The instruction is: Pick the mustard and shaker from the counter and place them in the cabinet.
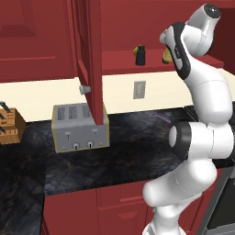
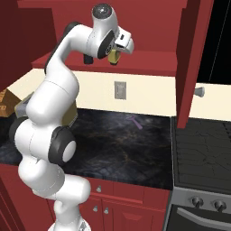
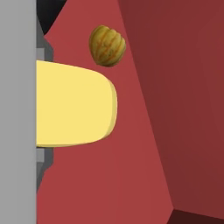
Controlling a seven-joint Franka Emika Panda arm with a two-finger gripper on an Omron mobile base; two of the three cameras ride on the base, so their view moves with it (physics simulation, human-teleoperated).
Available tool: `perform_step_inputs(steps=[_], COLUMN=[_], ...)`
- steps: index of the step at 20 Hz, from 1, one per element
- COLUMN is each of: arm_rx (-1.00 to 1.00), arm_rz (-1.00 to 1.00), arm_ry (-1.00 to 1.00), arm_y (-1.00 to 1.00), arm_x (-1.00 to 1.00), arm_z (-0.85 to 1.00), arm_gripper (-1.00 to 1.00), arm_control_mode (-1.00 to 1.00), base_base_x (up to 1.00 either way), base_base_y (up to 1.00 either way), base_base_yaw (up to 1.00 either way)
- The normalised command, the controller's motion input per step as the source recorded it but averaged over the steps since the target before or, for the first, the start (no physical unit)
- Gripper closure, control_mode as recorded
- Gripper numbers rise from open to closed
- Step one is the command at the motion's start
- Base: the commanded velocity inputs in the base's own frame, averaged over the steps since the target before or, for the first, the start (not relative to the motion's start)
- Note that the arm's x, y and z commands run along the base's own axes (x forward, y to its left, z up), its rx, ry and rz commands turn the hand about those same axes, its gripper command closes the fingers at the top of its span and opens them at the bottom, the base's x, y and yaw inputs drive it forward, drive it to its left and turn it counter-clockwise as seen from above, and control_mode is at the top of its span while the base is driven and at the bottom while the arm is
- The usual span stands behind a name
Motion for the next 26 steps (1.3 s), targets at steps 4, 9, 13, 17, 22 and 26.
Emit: perform_step_inputs(steps=[4,9,13,17,22,26], arm_rx=[-0.01,-0.01,0.00,0.00,-0.01,-0.01], arm_rz=[0.00,0.00,0.00,0.00,0.00,0.00], arm_ry=[0.00,0.00,-0.02,-0.04,-0.10,-0.11], arm_y=[0.00,0.00,0.00,0.00,0.00,0.04], arm_x=[0.12,0.17,0.17,0.11,0.00,0.01], arm_z=[-0.16,-0.07,0.00,0.00,0.00,0.00], arm_gripper=[-1.00,-1.00,-1.00,-1.00,-1.00,-1.00], arm_control_mode=[-1.00,-1.00,-1.00,-1.00,-1.00,-1.00], base_base_x=[0.00,0.00,0.00,0.00,0.00,0.00], base_base_y=[0.00,0.00,0.00,0.00,0.00,0.00], base_base_yaw=[0.00,0.00,0.00,0.00,0.00,0.00])
